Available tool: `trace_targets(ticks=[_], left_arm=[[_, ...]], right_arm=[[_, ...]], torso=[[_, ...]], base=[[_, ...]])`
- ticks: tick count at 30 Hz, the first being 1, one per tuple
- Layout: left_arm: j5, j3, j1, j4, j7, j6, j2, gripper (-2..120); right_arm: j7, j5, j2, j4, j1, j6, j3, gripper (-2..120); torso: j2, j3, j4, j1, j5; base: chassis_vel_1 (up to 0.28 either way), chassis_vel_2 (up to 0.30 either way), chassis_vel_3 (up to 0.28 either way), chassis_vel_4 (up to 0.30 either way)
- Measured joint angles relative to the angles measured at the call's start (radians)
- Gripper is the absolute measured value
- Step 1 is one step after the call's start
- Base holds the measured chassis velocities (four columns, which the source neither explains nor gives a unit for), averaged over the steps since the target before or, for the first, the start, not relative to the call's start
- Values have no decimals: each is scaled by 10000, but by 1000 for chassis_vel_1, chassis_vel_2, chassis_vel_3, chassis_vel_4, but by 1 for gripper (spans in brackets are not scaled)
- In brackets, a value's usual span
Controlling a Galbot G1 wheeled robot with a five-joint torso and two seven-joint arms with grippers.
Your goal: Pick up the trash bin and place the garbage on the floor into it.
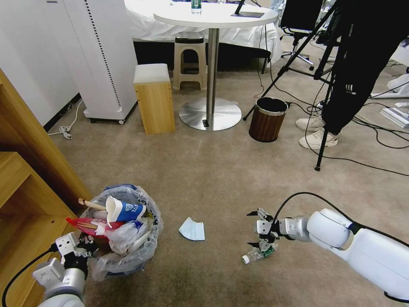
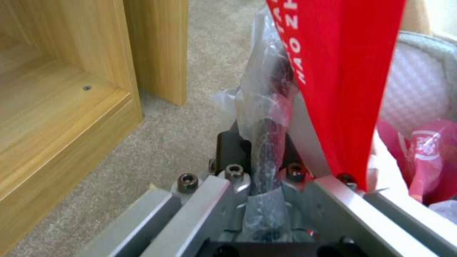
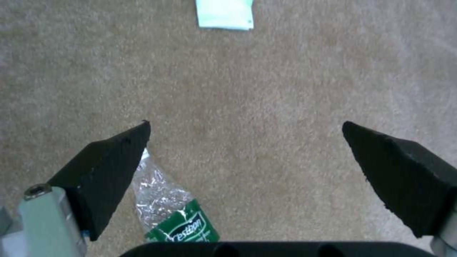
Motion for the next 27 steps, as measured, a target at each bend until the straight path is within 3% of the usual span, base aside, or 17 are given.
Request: trace_targets(ticks=[18,27], left_arm=[[159,159,-58,232,7,23,-184,0],[126,186,-306,462,2,24,-72,0]], right_arm=[[254,378,435,-930,-78,-123,-194,100],[479,598,149,-1406,-14,-459,-1127,100]], torso=[[0,0,0,0,0],[0,0,-1,0,0]], base=[[0,0,0,0],[0,0,0,0]])
